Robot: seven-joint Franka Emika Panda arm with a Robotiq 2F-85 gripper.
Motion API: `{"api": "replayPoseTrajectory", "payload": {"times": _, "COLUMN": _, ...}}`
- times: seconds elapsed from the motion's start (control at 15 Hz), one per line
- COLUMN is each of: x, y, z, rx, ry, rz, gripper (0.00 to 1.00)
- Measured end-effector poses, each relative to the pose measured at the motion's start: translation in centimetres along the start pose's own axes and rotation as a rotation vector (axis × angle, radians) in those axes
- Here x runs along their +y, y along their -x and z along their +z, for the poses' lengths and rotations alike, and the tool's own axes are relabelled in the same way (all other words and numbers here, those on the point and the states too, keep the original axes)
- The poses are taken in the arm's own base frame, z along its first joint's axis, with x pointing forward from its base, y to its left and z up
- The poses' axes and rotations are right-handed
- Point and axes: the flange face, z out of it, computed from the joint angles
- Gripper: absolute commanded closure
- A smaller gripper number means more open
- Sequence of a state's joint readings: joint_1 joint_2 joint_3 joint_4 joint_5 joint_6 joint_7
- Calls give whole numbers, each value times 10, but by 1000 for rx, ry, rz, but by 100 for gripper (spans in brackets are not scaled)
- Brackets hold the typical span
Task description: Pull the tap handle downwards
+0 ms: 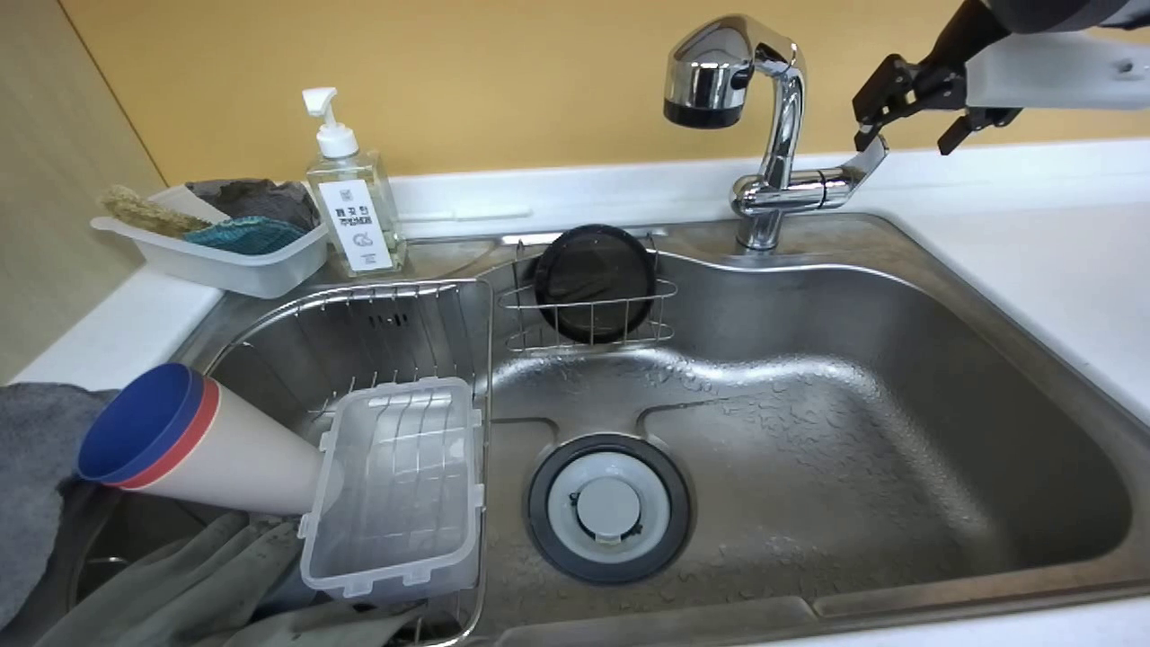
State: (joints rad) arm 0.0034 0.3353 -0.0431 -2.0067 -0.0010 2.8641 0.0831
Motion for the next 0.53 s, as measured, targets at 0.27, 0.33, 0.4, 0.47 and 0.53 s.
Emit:
{"api": "replayPoseTrajectory", "payload": {"times": 0.27, "x": 11, "y": 1, "z": 3, "rx": -4, "ry": 15, "rz": 11, "gripper": 0}}
{"api": "replayPoseTrajectory", "payload": {"times": 0.33, "x": 12, "y": 1, "z": 3, "rx": -5, "ry": 16, "rz": 12, "gripper": 0}}
{"api": "replayPoseTrajectory", "payload": {"times": 0.4, "x": 14, "y": 1, "z": 4, "rx": -6, "ry": 18, "rz": 13, "gripper": 0}}
{"api": "replayPoseTrajectory", "payload": {"times": 0.47, "x": 16, "y": 2, "z": 5, "rx": -6, "ry": 21, "rz": 16, "gripper": 0}}
{"api": "replayPoseTrajectory", "payload": {"times": 0.53, "x": 19, "y": 2, "z": 6, "rx": -7, "ry": 26, "rz": 20, "gripper": 0}}
